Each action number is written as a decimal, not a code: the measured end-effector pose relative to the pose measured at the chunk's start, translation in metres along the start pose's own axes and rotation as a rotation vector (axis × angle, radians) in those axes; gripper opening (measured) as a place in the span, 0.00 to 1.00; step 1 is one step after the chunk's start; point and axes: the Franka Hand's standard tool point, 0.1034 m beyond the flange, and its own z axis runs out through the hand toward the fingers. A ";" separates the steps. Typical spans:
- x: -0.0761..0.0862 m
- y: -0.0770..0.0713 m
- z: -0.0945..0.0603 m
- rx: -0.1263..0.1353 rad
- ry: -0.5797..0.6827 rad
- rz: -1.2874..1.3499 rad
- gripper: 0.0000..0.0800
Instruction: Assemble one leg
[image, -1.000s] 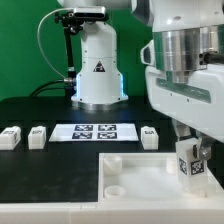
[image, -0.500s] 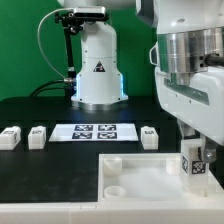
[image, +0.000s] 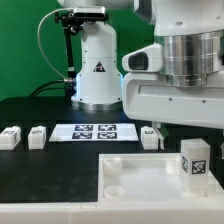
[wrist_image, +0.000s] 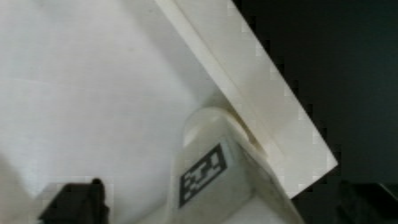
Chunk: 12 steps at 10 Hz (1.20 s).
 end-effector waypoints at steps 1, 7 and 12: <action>-0.001 -0.002 0.000 -0.023 0.014 -0.190 0.81; 0.004 -0.007 0.000 -0.023 0.045 -0.347 0.37; 0.010 -0.002 0.000 0.021 0.037 -0.004 0.37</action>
Offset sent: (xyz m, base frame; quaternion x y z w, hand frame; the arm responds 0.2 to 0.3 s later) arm 0.0000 0.0000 0.0000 0.0000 0.0000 0.0899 0.9960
